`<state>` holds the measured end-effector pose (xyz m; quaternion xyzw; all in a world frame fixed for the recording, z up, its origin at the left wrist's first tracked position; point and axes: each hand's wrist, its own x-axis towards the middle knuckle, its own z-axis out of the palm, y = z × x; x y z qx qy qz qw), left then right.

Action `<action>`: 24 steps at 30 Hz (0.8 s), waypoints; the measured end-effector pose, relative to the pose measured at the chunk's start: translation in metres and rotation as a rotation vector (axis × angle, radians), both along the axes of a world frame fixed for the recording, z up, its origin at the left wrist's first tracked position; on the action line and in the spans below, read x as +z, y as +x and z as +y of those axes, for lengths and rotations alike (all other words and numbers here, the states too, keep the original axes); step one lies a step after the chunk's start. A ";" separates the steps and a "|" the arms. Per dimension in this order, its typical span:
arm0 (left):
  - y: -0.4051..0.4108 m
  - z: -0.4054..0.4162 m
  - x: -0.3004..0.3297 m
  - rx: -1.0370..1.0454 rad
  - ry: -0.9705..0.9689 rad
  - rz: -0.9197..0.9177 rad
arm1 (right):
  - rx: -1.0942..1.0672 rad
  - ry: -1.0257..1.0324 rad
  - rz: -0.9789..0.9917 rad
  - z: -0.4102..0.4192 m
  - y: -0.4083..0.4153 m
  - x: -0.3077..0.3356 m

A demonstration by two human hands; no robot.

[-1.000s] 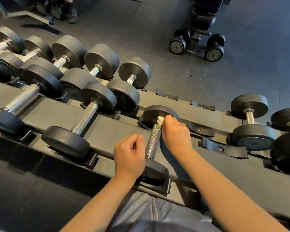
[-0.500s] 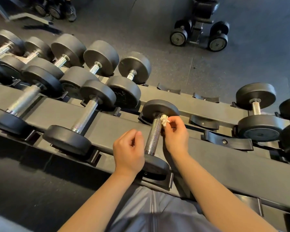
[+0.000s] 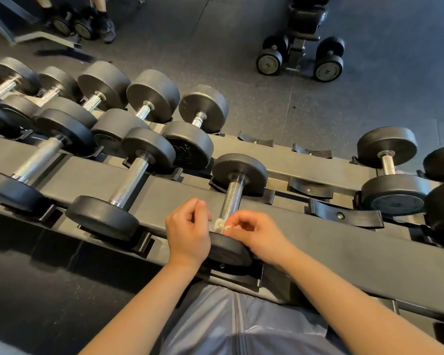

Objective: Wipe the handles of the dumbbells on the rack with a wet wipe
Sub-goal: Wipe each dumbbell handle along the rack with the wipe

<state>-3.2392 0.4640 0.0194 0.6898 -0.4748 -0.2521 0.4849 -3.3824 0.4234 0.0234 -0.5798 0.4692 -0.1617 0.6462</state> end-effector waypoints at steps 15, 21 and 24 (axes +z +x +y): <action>-0.025 0.022 0.004 -0.364 -0.128 -0.696 | -0.539 -0.221 0.170 -0.038 0.008 -0.024; -0.033 0.013 0.010 -0.132 -0.063 -0.525 | -0.524 0.265 -0.074 -0.028 0.001 -0.020; -0.028 0.013 0.009 -0.073 -0.038 -0.424 | -0.553 0.353 -0.159 -0.025 0.008 -0.014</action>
